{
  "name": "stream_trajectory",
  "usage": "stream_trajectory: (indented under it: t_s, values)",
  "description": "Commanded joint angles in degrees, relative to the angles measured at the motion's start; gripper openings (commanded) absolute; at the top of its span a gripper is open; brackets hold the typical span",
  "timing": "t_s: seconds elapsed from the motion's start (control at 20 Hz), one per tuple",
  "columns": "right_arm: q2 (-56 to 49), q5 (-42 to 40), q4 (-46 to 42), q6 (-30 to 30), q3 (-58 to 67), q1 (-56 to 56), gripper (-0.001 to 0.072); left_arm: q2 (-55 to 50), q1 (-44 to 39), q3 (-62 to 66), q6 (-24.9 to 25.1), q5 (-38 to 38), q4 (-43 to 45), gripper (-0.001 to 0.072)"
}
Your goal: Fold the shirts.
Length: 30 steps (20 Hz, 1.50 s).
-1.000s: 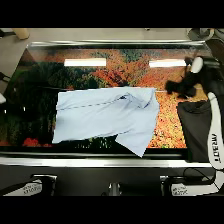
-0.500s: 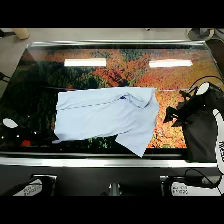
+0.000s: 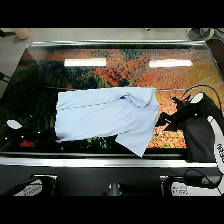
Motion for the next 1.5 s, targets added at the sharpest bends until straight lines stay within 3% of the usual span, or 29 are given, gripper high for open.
stream_trajectory:
  t_s: [0.0, 0.05, 0.1, 0.2, 0.3, 0.45, 0.65, 0.8, 0.95, 1.15, 1.3, 1.45]
  values:
    - [-1.1, -7.1, 6.8, -5.2, -4.3, 1.9, 0.0504, 2.8, 0.0, 0.1, -0.2, -1.7, -0.4, 0.0027]
    - [-1.9, -7.5, 6.7, -5.8, -4.3, 4.0, 0.0497, 3.7, 0.0, 0.1, -0.2, -2.2, -0.4, 0.0027]
    - [-2.5, -9.0, 6.3, -6.7, -4.3, 6.3, 0.0409, 4.5, 0.1, 0.1, -0.3, -2.6, -0.4, 0.0027]
    - [-2.1, -11.4, 3.5, -5.7, -3.4, 8.5, 0.0033, 6.3, 0.1, 1.3, -0.4, -3.6, -0.2, 0.0026]
    - [1.7, -10.6, 3.1, -5.7, 0.0, 7.9, 0.0019, 9.5, 0.1, 6.4, -0.2, -4.4, 0.2, 0.0025]
    - [15.0, -11.4, 1.0, -5.7, 13.4, 5.5, 0.0018, 17.8, 0.0, 25.0, -0.4, -4.1, -0.2, 0.0025]
    - [37.2, -22.7, -6.6, -5.6, 37.3, 3.7, 0.0017, 27.1, 0.1, 62.9, -0.5, 3.4, 1.8, 0.0025]
    - [50.2, -26.4, -9.7, -5.3, 42.7, 3.7, 0.0017, 29.8, 0.1, 78.6, -4.7, 3.6, 3.7, 0.0025]
    - [54.9, -21.5, -15.7, -0.4, 42.7, 3.7, 0.0017, 31.6, 0.1, 80.4, -5.8, -0.5, 4.9, 0.0025]
    - [53.2, -15.0, -18.6, 0.3, 42.7, 3.7, 0.0017, 30.3, 0.1, 80.3, -5.7, -7.1, 9.5, 0.0026]
    - [47.7, -6.6, -18.7, 3.0, 42.7, 3.7, 0.0018, 25.7, 0.1, 79.5, -3.7, -16.0, 10.4, 0.0026]
    - [35.8, 8.6, -17.7, 3.6, 42.7, 3.7, 0.0018, 19.4, -0.3, 70.2, -3.6, -24.3, 10.4, 0.0025]
